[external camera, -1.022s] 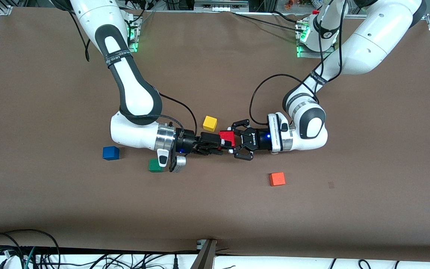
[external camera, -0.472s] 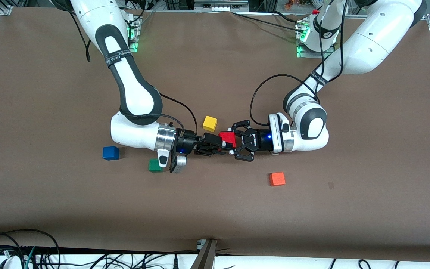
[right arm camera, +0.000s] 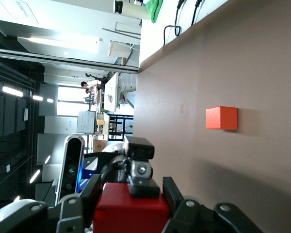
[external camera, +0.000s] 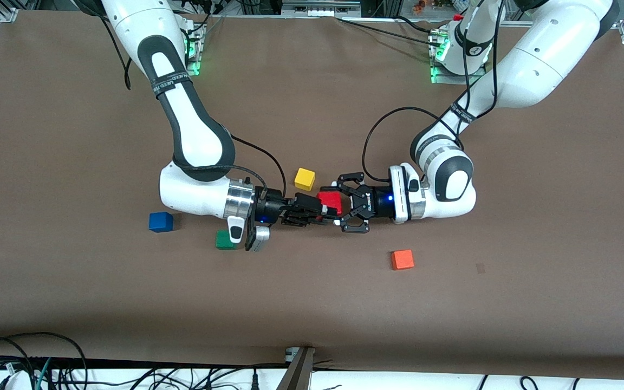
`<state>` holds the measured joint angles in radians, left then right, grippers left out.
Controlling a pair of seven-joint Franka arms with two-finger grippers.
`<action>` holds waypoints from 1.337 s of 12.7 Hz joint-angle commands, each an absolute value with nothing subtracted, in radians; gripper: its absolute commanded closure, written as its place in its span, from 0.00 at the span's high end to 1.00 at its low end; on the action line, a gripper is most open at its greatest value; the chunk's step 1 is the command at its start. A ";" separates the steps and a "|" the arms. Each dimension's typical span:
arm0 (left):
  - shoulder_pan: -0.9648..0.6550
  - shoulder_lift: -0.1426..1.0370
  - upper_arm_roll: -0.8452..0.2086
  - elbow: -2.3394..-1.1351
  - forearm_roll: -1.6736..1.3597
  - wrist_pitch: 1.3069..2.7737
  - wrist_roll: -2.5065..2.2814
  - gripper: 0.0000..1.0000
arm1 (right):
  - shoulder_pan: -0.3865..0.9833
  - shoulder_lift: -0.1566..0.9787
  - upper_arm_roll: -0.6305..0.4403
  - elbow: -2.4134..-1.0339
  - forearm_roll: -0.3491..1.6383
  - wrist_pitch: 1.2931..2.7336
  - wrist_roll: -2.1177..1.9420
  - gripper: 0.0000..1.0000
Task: Pass red block to right arm, stack on blue
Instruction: 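Close the right gripper on the red cube, then open the left gripper, then carry the red cube with the right gripper while the left gripper withdraws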
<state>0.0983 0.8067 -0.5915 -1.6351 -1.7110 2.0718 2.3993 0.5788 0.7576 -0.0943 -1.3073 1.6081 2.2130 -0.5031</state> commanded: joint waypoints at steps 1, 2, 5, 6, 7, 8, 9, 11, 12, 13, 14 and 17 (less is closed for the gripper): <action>0.118 0.778 -0.601 -1.658 -1.724 2.052 2.352 1.00 | 0.575 0.752 -0.106 -1.289 1.557 2.212 -0.502 0.12; 0.135 0.763 -0.598 -1.660 -1.714 2.052 2.314 1.00 | 0.575 0.750 -0.121 -1.289 1.534 2.209 -0.502 0.12; 0.193 0.724 -0.601 -1.658 -1.535 2.045 2.115 1.00 | 0.575 0.735 -0.237 -1.301 1.392 2.105 -0.503 0.12; 0.208 0.716 -0.600 -1.658 -1.505 2.034 2.065 1.00 | 0.575 0.733 -0.289 -1.301 1.343 2.047 -0.503 0.12; 0.224 0.710 -0.597 -1.657 -1.467 2.033 2.015 1.00 | 0.575 0.733 -0.339 -1.301 1.289 1.992 -0.505 0.12; 0.245 0.706 -0.595 -1.657 -1.403 2.033 1.956 1.00 | 0.575 0.733 -0.385 -1.301 1.237 1.958 -0.506 0.12; 0.273 0.693 -0.595 -1.652 -1.308 2.028 1.874 1.00 | 0.575 0.733 -0.426 -1.301 1.180 1.927 -0.508 0.12; 0.317 0.664 -0.594 -1.623 -1.064 1.987 1.670 1.00 | 0.577 0.733 -0.506 -1.301 1.038 1.872 -0.503 0.12; 0.339 0.651 -0.594 -1.614 -0.978 1.949 1.598 1.00 | 0.580 0.726 -0.527 -1.301 0.955 1.865 -0.500 0.11; 0.351 0.631 -0.586 -1.611 -0.915 1.915 1.529 1.00 | 0.583 0.723 -0.546 -1.307 0.871 1.864 -0.488 0.11; 0.368 0.612 -0.584 -1.602 -0.832 1.893 1.466 1.00 | 0.587 0.704 -0.557 -1.328 0.783 1.865 -0.467 0.11; 0.371 0.581 -0.584 -1.560 -0.616 1.847 1.309 1.00 | 0.594 0.654 -0.580 -1.429 0.606 1.881 -0.436 0.11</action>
<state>0.3778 0.6174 -0.5909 -1.5761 -0.7069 1.8816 1.4042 0.5711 0.7199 -0.5563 -1.3282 0.6782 1.8719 -0.4505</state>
